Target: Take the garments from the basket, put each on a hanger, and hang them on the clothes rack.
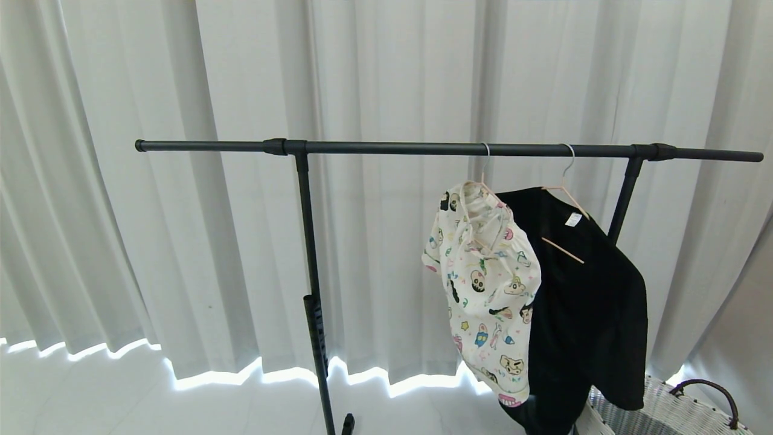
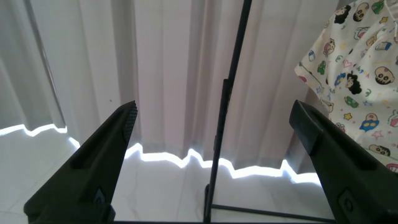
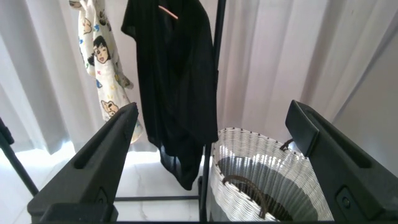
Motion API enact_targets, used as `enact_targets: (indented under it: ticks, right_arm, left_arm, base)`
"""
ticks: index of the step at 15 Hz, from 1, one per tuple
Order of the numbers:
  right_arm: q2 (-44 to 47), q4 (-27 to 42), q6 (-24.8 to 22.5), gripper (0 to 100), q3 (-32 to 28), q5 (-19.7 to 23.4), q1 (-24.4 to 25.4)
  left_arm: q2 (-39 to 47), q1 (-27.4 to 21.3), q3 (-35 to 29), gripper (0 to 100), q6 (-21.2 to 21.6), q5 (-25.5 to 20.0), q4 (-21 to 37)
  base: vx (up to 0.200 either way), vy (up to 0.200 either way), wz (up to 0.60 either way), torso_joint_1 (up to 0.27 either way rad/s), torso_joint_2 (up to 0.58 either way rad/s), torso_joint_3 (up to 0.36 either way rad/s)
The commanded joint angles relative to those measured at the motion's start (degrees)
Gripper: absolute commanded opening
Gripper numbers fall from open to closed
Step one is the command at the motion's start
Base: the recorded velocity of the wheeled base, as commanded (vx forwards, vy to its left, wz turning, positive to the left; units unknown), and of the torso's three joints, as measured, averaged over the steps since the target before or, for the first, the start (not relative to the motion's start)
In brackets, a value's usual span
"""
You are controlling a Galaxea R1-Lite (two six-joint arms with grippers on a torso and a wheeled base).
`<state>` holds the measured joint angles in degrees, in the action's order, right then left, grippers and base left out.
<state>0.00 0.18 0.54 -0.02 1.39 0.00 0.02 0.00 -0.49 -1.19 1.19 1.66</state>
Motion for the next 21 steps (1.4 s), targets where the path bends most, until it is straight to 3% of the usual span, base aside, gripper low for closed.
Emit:
enact_targets:
  ticks: [1, 21]
  right_arm:
    - [0.0, 0.0, 0.1, 100, 0.0, -0.1, 0.0]
    - [0.0, 0.0, 1.2, 100, -0.1, -2.4, 0.0]
  left_arm:
    - [0.0, 0.0, 0.0, 100, 0.0, 0.0, 0.0]
    - [0.0, 0.0, 0.0, 100, 0.0, 0.0, 0.0]
  base:
    - [0.000, 0.000, 0.00, 0.000, 0.00, 0.000]
    - [0.000, 0.000, 0.00, 0.000, 0.00, 0.000]
